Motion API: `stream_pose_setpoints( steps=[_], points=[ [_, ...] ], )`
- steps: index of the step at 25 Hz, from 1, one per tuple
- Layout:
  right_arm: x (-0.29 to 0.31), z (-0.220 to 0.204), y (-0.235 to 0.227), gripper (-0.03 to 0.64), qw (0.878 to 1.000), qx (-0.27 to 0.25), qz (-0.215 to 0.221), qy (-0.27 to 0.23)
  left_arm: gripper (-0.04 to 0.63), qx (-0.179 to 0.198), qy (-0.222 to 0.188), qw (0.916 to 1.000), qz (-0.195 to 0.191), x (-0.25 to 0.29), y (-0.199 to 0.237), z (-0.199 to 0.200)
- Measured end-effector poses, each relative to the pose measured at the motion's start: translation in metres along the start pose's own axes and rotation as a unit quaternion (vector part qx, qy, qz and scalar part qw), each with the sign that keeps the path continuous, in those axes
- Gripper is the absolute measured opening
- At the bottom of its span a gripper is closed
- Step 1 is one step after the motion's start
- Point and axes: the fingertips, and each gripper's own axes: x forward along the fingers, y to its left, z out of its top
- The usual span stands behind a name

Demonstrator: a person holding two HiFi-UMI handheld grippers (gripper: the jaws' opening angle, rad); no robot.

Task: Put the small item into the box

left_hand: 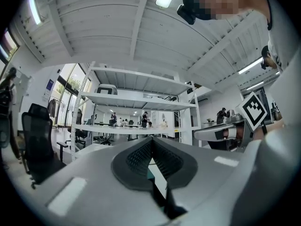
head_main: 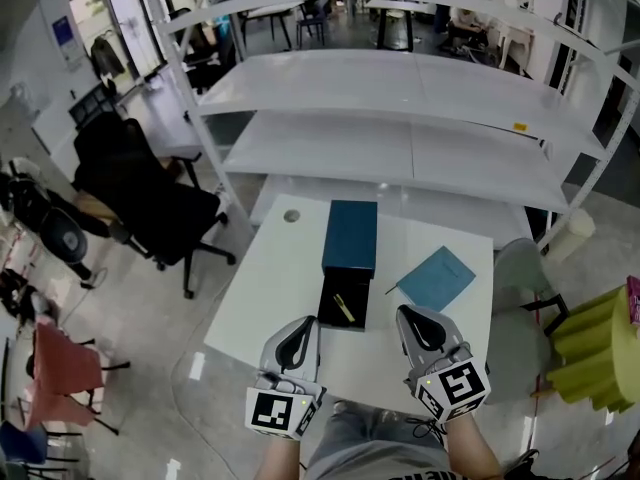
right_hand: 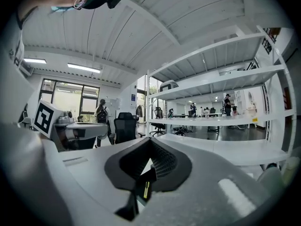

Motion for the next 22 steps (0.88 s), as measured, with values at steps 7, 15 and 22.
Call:
stream_pose_setpoints(
  steps=[7, 15, 22],
  points=[
    [-0.016, 0.007, -0.004, 0.002, 1.0, -0.014, -0.001, -0.014, 0.012, 0.007, -0.007, 0.9999, 0.013, -0.006, -0.009, 0.002],
    [-0.029, 0.013, -0.007, 0.002, 0.999, -0.022, 0.003, -0.023, 0.013, 0.011, -0.005, 0.9997, 0.022, -0.011, -0.021, 0.006],
    [-0.036, 0.014, -0.011, 0.002, 0.999, -0.021, 0.0, -0.031, 0.013, 0.015, -0.006, 0.9995, 0.027, -0.014, -0.028, 0.008]
  ],
)
